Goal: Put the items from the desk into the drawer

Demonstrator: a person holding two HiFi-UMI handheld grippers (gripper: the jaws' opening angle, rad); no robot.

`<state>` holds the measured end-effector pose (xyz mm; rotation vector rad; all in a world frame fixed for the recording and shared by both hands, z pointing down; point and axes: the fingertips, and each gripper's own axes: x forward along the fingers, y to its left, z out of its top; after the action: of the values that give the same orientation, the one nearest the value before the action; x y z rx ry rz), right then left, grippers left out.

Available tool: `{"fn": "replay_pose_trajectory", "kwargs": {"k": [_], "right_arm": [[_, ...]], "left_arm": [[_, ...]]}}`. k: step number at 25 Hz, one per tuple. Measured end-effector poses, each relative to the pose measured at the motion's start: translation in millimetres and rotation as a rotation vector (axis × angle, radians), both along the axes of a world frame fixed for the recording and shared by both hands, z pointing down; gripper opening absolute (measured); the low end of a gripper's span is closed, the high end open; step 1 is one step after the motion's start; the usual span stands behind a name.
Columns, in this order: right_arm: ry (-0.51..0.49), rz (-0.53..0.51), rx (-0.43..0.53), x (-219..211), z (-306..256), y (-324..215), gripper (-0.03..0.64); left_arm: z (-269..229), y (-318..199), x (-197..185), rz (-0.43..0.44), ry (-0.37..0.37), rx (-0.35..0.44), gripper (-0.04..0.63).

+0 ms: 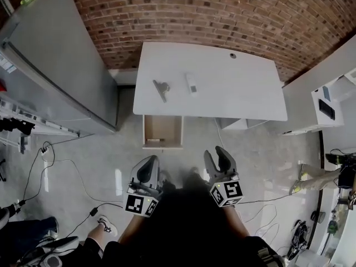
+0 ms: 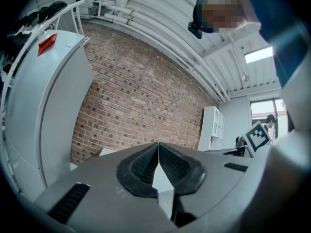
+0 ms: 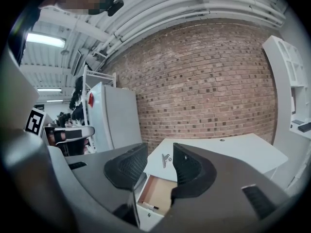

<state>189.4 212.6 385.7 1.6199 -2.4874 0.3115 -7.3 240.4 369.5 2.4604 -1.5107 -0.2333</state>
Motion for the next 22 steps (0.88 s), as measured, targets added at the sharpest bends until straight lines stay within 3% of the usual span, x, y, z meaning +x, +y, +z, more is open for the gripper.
{"fn": "replay_pose_trajectory", "kwargs": {"k": [9,22], "right_arm": [[0.034,0.012,-0.026,-6.5,14.4,-20.4,0.138],[0.037,-0.067,-0.075,14.4,37.0,-151.9,0.138]], "left_arm": [[10.2,-14.9,-11.8,-0.005,0.007,-0.022,0.005],[3.0,-120.3,16.5,-0.080,-0.006,-0.023,0.005]]}}
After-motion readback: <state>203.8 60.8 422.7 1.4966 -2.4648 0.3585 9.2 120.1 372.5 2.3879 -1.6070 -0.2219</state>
